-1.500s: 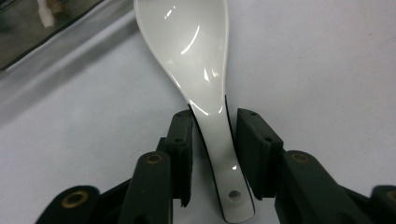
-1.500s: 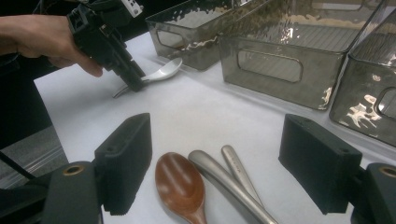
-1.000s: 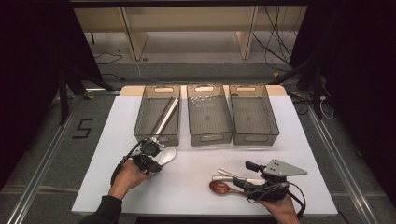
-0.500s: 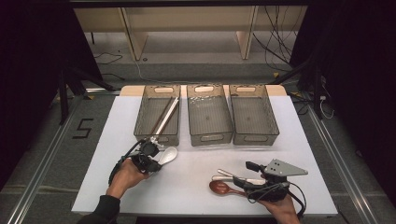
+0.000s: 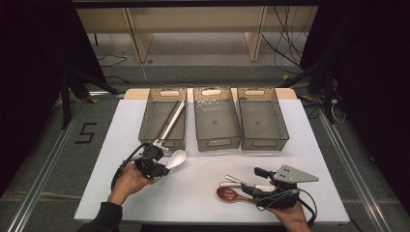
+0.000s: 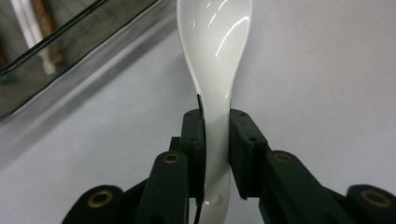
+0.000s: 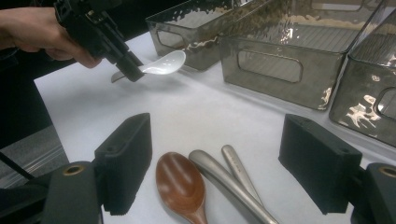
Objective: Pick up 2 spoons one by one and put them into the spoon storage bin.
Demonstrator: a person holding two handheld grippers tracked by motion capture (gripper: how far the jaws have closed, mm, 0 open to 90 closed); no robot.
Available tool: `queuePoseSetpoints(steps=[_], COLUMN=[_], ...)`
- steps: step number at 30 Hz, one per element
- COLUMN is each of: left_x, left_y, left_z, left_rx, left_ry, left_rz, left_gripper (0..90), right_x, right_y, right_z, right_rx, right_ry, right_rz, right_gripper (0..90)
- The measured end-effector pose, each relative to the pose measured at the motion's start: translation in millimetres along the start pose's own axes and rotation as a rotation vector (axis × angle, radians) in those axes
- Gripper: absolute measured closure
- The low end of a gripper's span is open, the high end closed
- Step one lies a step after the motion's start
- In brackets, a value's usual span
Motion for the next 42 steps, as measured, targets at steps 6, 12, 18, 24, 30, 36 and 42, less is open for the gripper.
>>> queuePoseSetpoints(steps=[6, 12, 18, 24, 30, 36, 42], left_x=[6.3, 12.1, 16.5, 20.9, 21.3, 20.9, 16.7], left_y=[8.5, 19.3, 35.3, 53.3, 75.2, 98.6, 119.1], left_z=[-10.2, -15.8, -19.7, -23.4, -26.3, -28.0, -29.2], left_rx=[-0.008, -0.020, -0.031, -0.043, -0.050, -0.046, -0.047], left_ry=[-0.040, -0.063, -0.074, -0.083, -0.090, -0.100, -0.117], left_rz=[-0.043, -0.073, -0.104, -0.138, -0.153, -0.182, -0.189], left_gripper=[76.6, 76.9, 77.1, 77.3, 77.6, 77.7, 78.0], right_x=[0.5, 0.5, 0.4, 0.5, 0.7, 1.2, 1.4], right_y=[0.1, 0.0, 0.1, 0.0, 0.2, 0.5, 0.4], right_z=[0.1, 0.0, -1.2, -1.2, -1.1, -1.4, -1.7], right_rx=[-0.002, -0.008, -0.013, -0.013, -0.014, -0.015, -0.015], right_ry=[-0.002, -0.001, -0.001, -0.002, -0.001, -0.001, 0.001], right_rz=[-0.003, -0.002, -0.005, -0.005, -0.005, -0.009, -0.010], right_gripper=[26.1, 26.1, 26.1, 26.1, 26.1, 26.1, 26.1])
Point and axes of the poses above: each handheld gripper's, and its own axes: x roughly backward along the jaws, y roughly out of its top, z roughly to its left, the point moved 8 cm from there along -x, roughly forward along the jaws, and after that the axes turned 1 degree about y, right-handed, at the moved point
